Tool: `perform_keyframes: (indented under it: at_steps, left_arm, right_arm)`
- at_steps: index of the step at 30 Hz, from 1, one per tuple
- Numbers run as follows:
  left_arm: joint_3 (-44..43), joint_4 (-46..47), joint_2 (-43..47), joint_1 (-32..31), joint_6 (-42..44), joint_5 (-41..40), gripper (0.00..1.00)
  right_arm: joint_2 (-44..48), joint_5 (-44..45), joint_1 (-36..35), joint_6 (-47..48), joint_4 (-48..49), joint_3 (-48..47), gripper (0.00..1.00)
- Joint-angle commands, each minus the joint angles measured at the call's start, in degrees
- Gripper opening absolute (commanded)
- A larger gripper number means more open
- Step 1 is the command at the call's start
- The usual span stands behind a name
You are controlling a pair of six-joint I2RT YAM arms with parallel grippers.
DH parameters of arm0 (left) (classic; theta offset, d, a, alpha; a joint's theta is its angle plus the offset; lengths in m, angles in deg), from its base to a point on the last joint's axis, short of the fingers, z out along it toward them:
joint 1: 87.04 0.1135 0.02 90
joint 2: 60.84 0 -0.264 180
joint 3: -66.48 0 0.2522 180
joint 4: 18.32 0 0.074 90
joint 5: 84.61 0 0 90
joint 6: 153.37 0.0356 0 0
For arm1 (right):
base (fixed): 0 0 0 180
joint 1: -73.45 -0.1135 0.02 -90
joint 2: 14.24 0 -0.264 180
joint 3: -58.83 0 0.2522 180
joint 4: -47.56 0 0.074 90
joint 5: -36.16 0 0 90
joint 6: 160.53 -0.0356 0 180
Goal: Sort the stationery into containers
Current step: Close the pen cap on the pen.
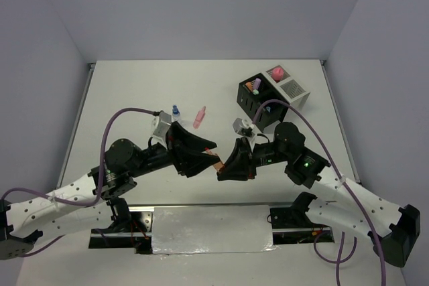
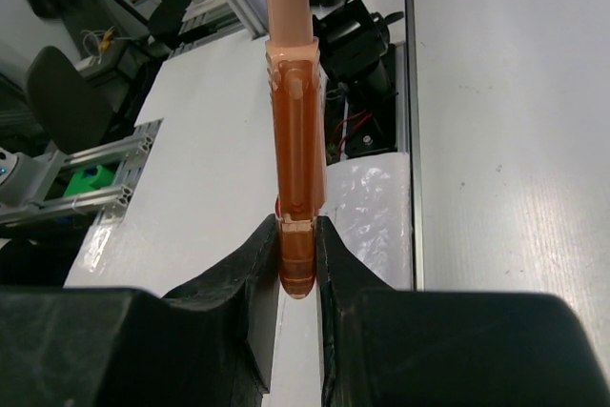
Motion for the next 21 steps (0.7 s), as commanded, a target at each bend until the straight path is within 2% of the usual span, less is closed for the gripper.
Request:
perform_keyframes:
  at_steps: [1, 6, 7, 8, 11, 16, 17, 21]
  left_arm:
    - [0.3, 4.7, -0.4, 0.1, 0.7, 2.7, 0.62]
    - [0.8, 4.9, -0.9, 0.1, 0.6, 2.1, 0.59]
    - [0.7, 4.9, -1.0, 0.1, 0.6, 2.2, 0.55]
    - [0.4, 4.6, -1.1, 0.1, 0.7, 1.8, 0.45]
    - [0.0, 3.7, -0.9, 0.1, 0.9, 0.4, 0.28]
    - [-0.8, 2.8, -0.3, 0.2, 1.3, -1.1, 0.10]
    - [-0.9, 2.7, -0.2, 0.2, 1.2, -1.4, 0.00]
    - [-0.7, 2.6, 1.0, 0.6, 0.4, -6.5, 0.00]
  right_arm:
    - [1.2, 1.2, 0.1, 0.0, 1.1, -3.6, 0.00]
    - [0.8, 1.8, 0.3, -0.1, 0.9, -4.7, 0.00]
    - [0.6, 1.8, 0.4, -0.2, 0.9, -4.8, 0.00]
    - [0.5, 1.8, 0.4, -0.3, 1.1, -4.9, 0.00]
    - [0.2, 1.5, 0.4, -0.3, 1.3, -4.8, 0.00]
    - [-0.1, 1.3, 0.4, -0.6, 2.3, -3.7, 0.00]
    - [-0.1, 1.1, 0.4, -0.6, 2.6, -3.3, 0.00]
    - [-0.5, 0.1, 0.5, 0.5, 2.8, -1.5, 0.00]
